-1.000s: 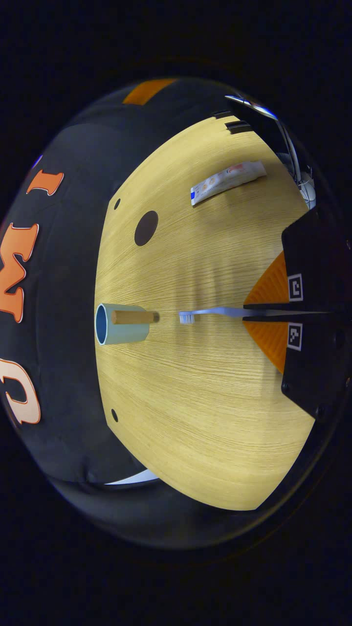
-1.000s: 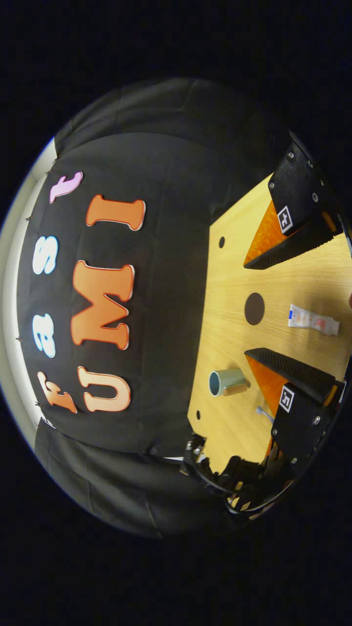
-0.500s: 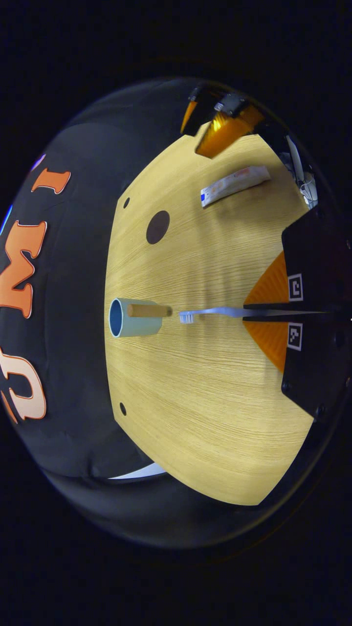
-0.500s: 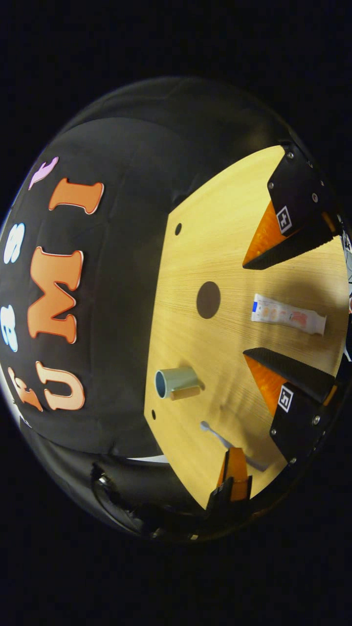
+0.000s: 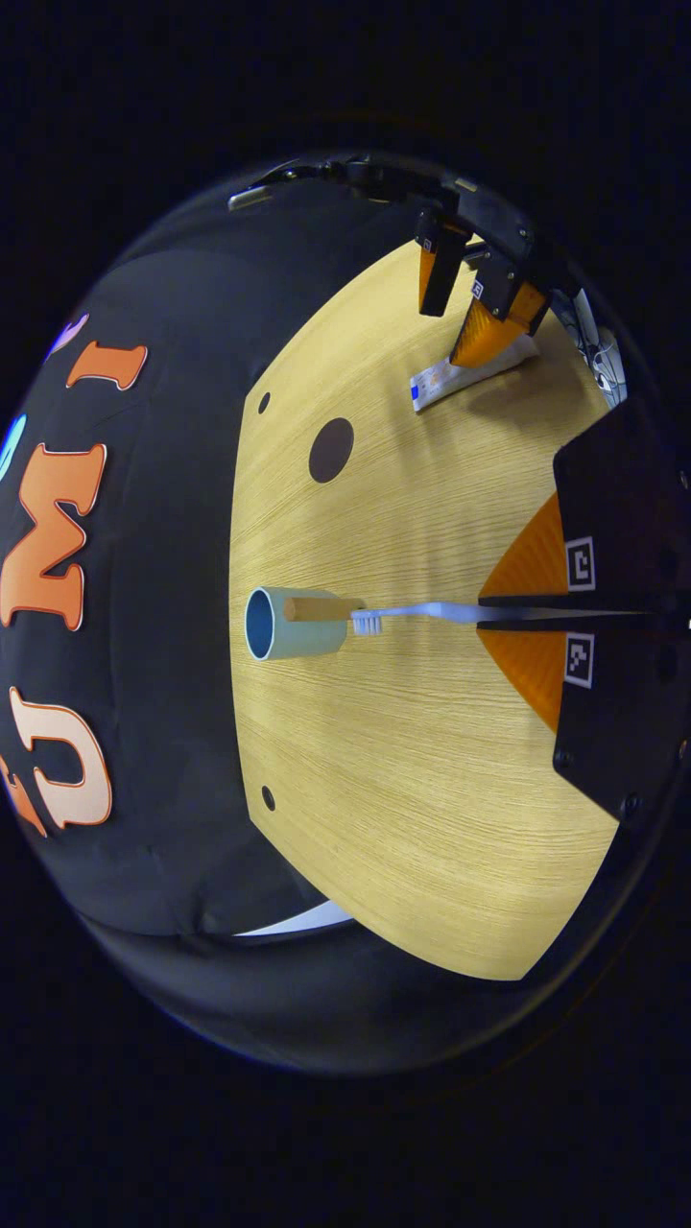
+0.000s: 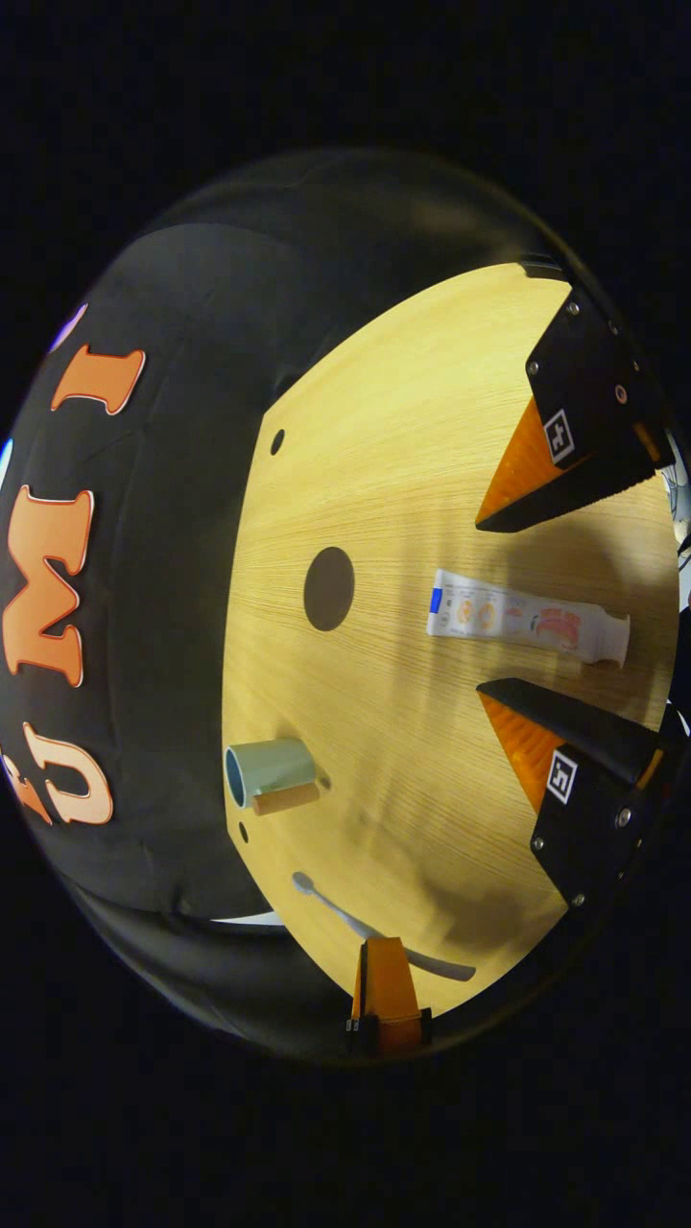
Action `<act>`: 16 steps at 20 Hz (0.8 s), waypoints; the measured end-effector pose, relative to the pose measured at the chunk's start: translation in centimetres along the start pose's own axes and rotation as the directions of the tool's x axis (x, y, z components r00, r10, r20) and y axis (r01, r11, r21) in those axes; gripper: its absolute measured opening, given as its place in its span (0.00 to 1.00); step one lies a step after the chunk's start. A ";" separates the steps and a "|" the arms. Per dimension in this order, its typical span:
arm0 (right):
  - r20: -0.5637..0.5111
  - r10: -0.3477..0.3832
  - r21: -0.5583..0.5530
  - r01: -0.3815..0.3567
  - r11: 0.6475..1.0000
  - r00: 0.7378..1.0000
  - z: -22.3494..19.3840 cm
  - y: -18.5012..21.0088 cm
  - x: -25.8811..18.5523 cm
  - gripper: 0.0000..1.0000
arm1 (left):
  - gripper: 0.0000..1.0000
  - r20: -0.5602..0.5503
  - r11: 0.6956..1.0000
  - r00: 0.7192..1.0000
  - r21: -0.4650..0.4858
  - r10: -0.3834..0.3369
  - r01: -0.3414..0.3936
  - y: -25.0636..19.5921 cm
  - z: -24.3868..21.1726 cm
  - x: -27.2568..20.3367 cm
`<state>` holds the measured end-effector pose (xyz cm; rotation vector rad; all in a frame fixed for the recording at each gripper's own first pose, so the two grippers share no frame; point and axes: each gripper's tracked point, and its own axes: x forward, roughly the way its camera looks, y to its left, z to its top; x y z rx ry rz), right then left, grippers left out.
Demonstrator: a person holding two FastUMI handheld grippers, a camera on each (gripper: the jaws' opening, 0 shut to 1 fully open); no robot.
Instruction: Put the toothbrush and toothpaste on the desktop into the cup, then pick up the cup and place it on the coaster on the desktop.
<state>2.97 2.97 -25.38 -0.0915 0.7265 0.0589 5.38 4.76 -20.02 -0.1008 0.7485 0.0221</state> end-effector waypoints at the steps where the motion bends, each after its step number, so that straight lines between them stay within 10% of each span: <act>1: -0.021 0.003 -0.003 -0.003 1.000 1.000 -0.5 0.1 0.3 0.91 | 0.01 0.004 1.000 1.000 -0.001 0.000 0.000 0.0 0.2 0.0; 12: -0.133 0.012 -0.045 -0.018 0.999 0.991 -2.8 0.8 1.8 0.70 | 0.01 0.023 1.000 1.000 0.002 0.007 -0.007 1.2 0.5 -0.3; 16: -0.136 0.020 -0.044 -0.026 0.999 0.991 -2.7 1.1 1.7 0.42 | 0.01 0.024 1.000 1.000 0.014 0.015 -0.015 1.5 0.4 -0.3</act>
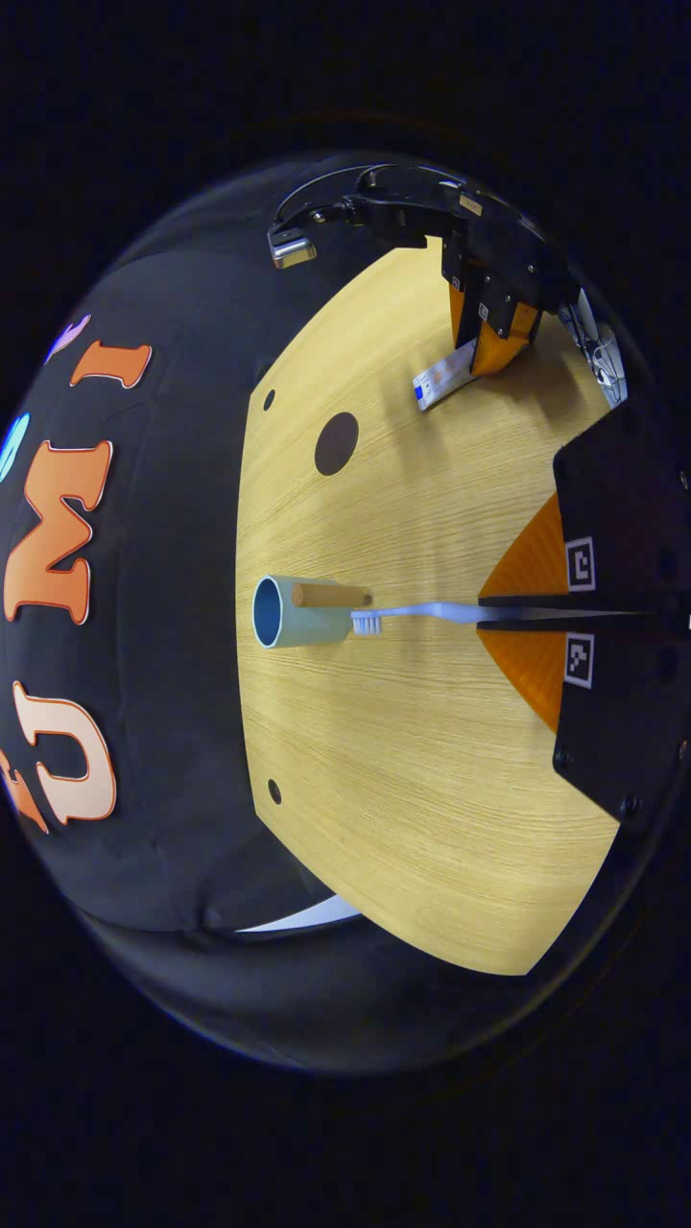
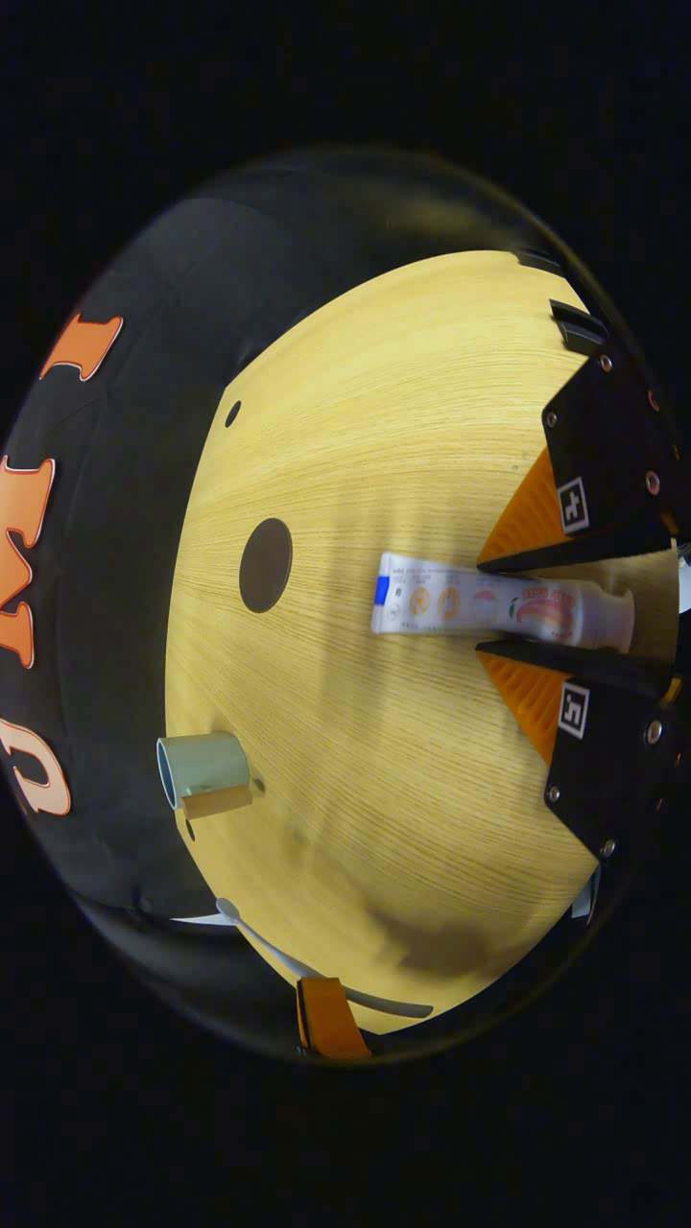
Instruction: Put the toothbrush and toothpaste on the desktop into the cup, then pick up the cup and place it on the coaster on the desktop.
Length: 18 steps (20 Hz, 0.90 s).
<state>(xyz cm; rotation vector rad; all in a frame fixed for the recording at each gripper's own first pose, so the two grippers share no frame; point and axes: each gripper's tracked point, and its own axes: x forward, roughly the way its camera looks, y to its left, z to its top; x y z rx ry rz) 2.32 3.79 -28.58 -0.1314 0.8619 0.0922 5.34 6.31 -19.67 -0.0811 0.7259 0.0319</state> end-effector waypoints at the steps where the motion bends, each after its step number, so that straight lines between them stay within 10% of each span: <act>1: -0.001 0.000 0.006 0.000 1.000 1.000 0.0 0.2 0.1 0.35 | 0.01 0.001 1.000 1.000 0.001 -0.001 0.001 0.1 -0.1 -0.1; 18: 0.072 -0.038 0.050 0.035 0.998 0.997 2.0 0.3 -1.0 0.31 | 0.01 0.014 0.998 0.998 0.023 -0.055 0.055 1.1 0.7 1.1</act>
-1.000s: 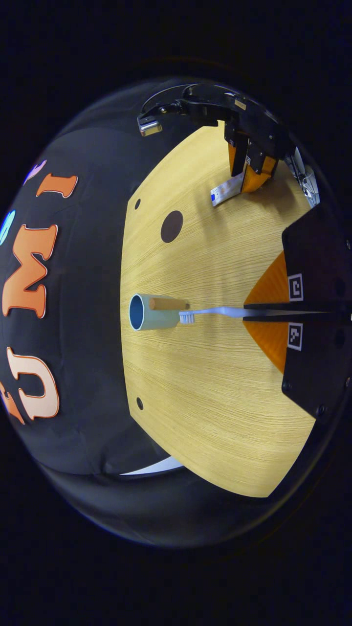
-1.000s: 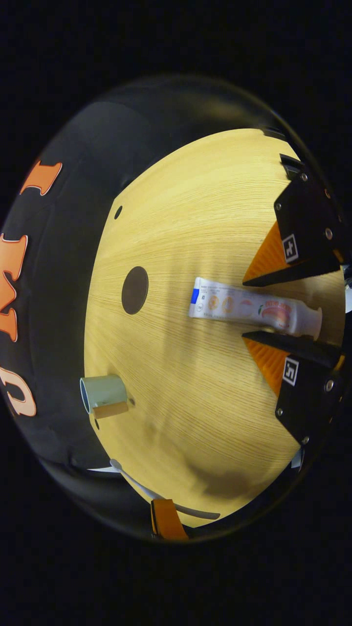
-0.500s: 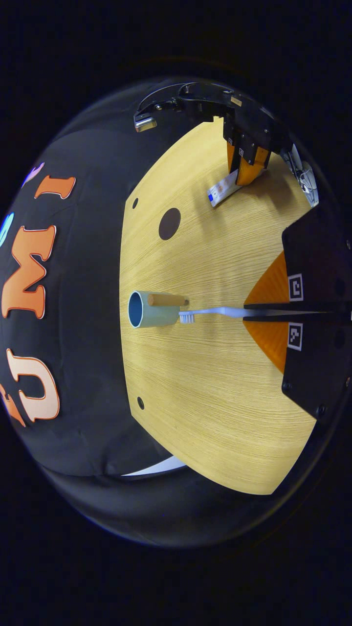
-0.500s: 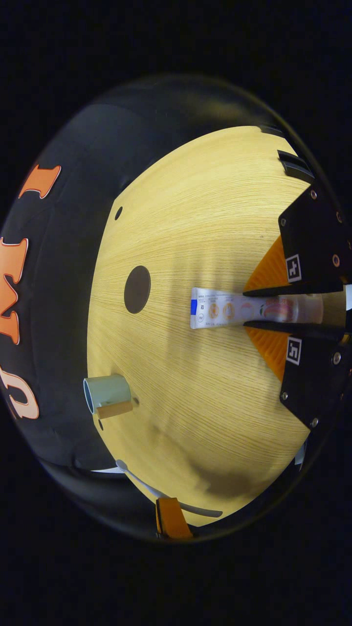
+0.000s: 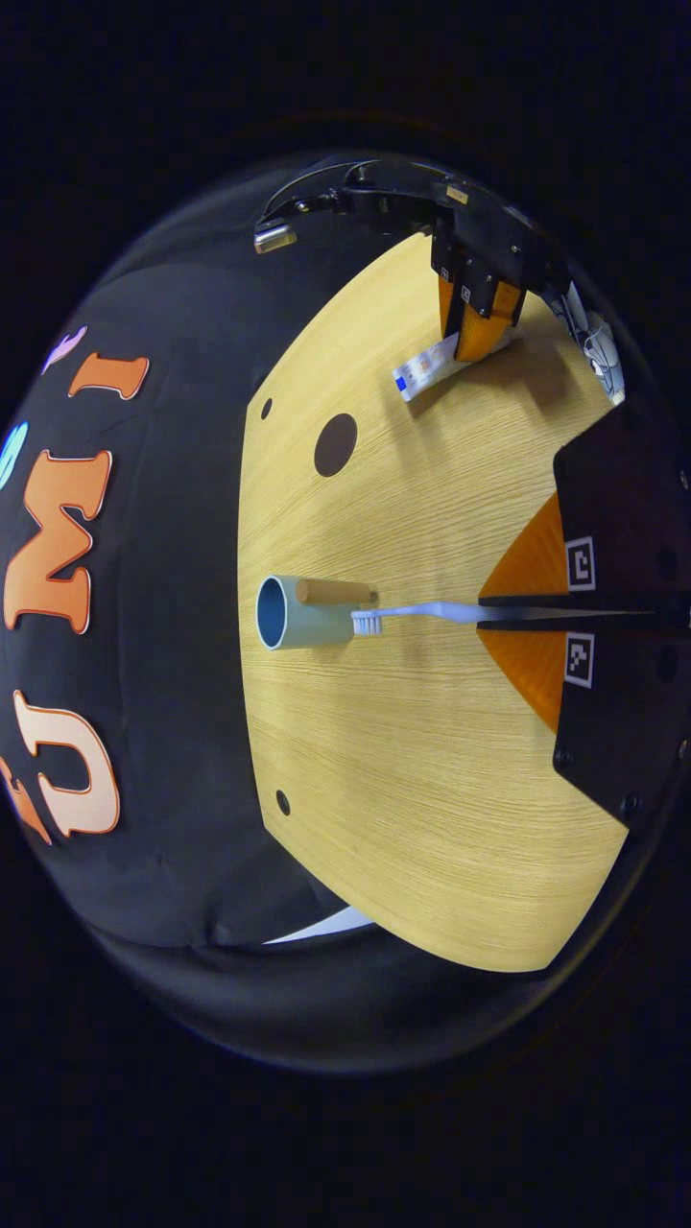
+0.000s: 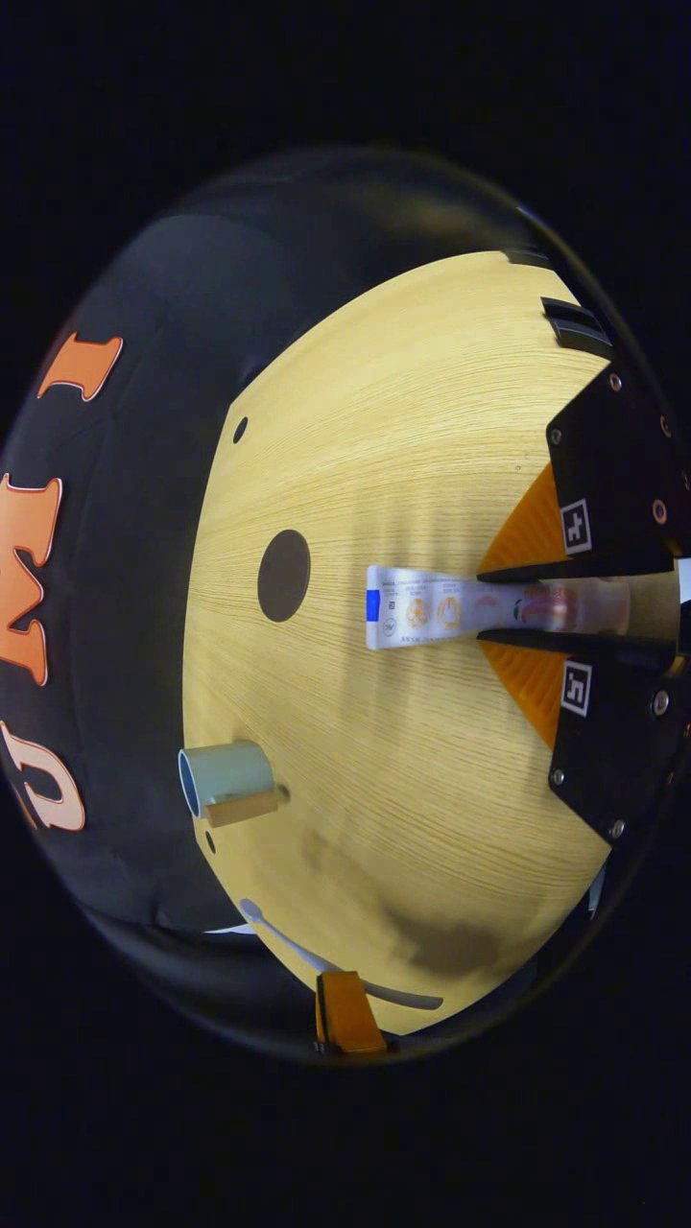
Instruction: Put the toothbrush and toothpaste on the desktop into the cup, then pick up the cup and place it on the coaster on the desktop.
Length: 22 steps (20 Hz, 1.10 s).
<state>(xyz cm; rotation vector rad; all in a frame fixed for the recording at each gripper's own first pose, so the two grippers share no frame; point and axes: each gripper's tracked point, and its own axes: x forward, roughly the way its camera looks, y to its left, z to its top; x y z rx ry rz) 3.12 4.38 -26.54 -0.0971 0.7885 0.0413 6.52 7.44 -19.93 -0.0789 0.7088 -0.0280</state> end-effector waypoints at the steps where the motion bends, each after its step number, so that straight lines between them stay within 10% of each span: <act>1: 0.014 -0.003 -0.001 0.003 1.000 1.000 0.7 0.3 -0.1 0.26 | 0.01 0.002 1.000 1.000 -0.006 -0.008 0.008 0.1 0.1 -0.1; 22: 0.173 0.104 0.002 -0.106 0.994 0.979 6.4 2.6 -1.9 0.18 | 0.01 0.070 0.995 0.993 -0.051 0.092 -0.089 0.5 2.6 -0.2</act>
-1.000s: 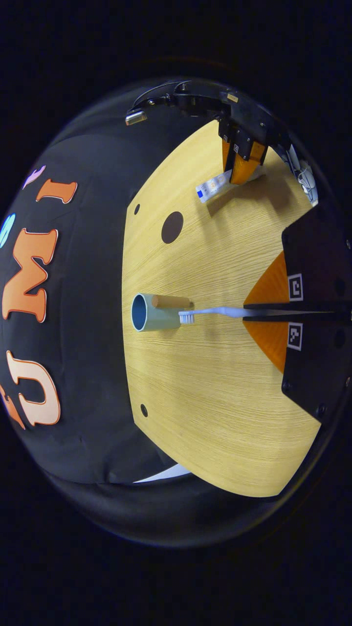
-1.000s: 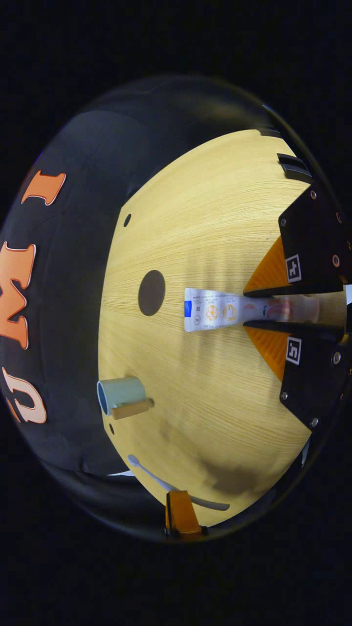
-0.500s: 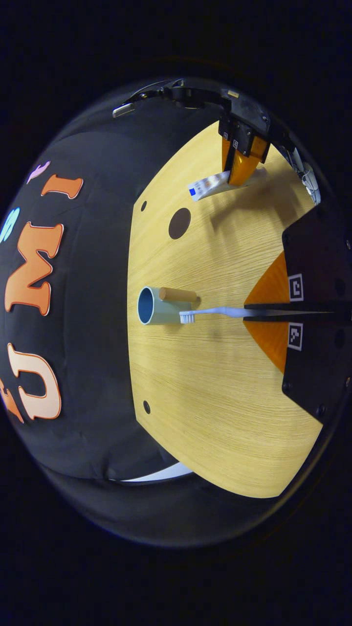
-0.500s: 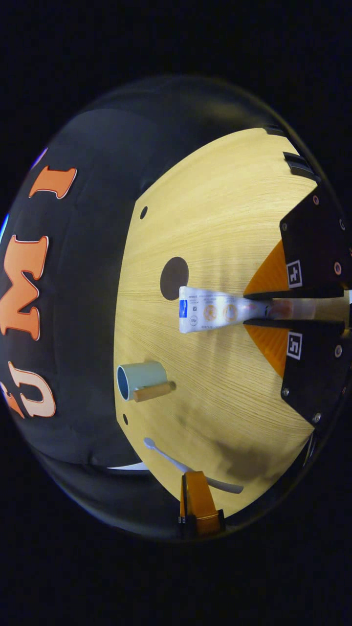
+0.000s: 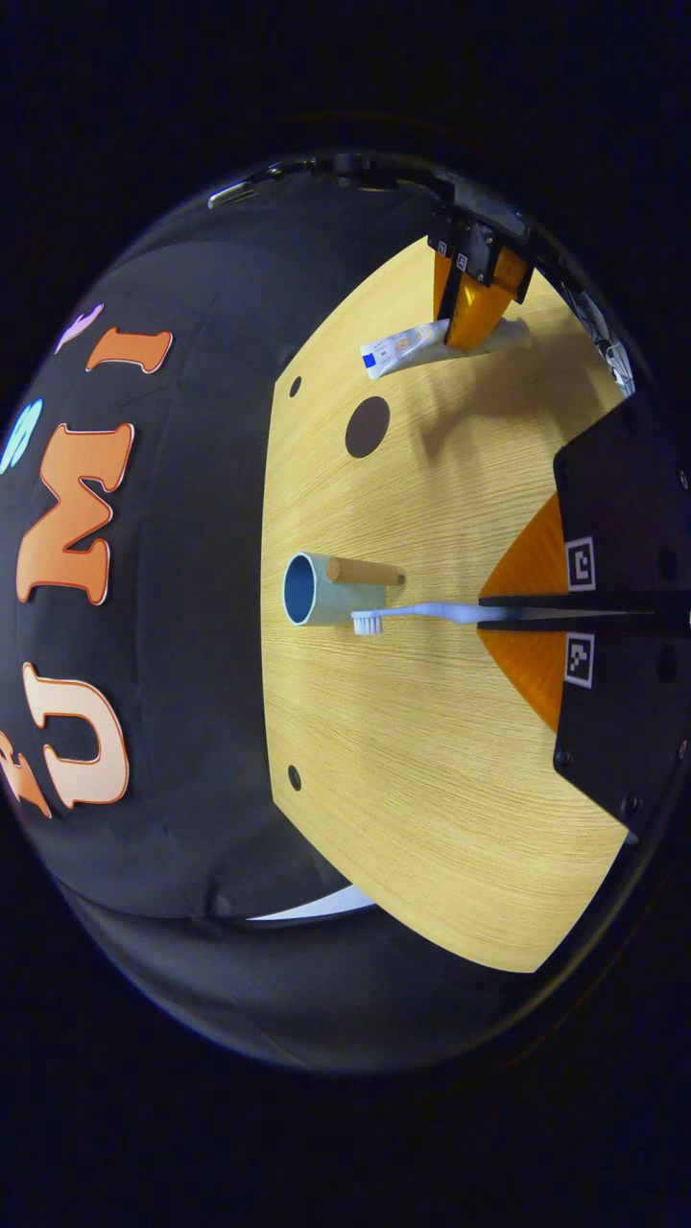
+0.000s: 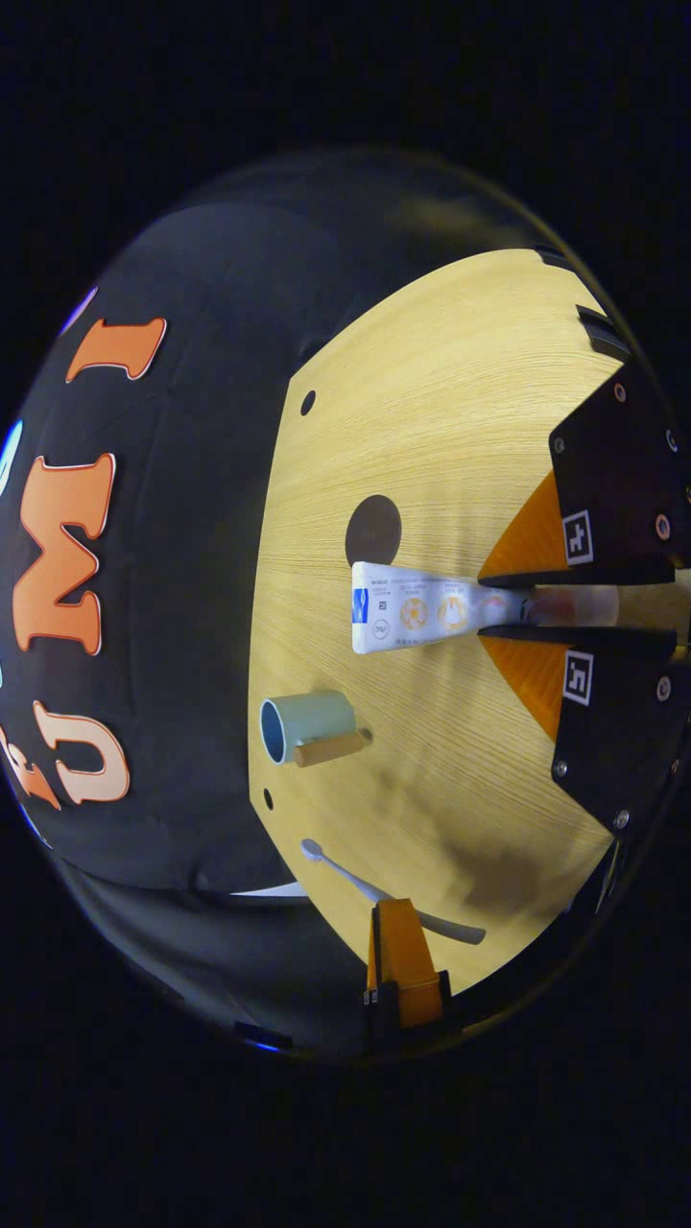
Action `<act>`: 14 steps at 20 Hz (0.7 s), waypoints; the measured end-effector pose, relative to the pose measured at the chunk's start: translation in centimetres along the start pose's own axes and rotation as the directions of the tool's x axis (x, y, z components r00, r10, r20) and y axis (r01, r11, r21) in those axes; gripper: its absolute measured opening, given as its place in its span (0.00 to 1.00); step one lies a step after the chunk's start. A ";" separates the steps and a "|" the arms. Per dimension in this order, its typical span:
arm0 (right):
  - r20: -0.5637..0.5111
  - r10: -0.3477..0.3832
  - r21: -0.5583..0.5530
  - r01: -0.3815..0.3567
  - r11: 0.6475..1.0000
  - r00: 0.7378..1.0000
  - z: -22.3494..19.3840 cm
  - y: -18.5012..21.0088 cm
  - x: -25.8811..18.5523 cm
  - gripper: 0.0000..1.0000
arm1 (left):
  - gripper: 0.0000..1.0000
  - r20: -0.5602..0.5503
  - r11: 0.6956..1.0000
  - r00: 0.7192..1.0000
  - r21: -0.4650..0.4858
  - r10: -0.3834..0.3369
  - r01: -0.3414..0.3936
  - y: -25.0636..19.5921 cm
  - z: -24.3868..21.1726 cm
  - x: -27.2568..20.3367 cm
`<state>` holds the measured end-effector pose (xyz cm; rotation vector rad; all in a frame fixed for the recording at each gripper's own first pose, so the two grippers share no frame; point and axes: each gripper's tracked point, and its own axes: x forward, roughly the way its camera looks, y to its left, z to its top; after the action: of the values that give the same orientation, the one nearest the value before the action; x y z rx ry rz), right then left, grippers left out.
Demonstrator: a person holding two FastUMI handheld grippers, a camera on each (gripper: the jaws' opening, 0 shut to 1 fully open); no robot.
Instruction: Put the toothbrush and toothpaste on the desktop into the cup, then pick up the cup and place it on the coaster on the desktop.
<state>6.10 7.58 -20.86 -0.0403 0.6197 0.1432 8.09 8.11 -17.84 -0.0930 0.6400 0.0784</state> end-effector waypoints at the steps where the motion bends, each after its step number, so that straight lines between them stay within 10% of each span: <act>1: 0.004 0.008 0.008 -0.008 1.000 1.000 0.2 -0.2 -0.1 0.18 | 0.01 0.012 1.000 1.000 -0.002 0.015 -0.015 0.1 0.4 0.0; 14: 0.110 0.056 0.005 -0.057 0.998 0.992 4.3 -0.4 0.1 0.18 | 0.01 0.209 0.999 0.977 0.048 -0.033 0.023 -2.7 8.7 3.2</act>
<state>8.73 7.54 -17.41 -0.0069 0.5113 0.1968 16.06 6.54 -12.60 -0.0489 0.4292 0.0458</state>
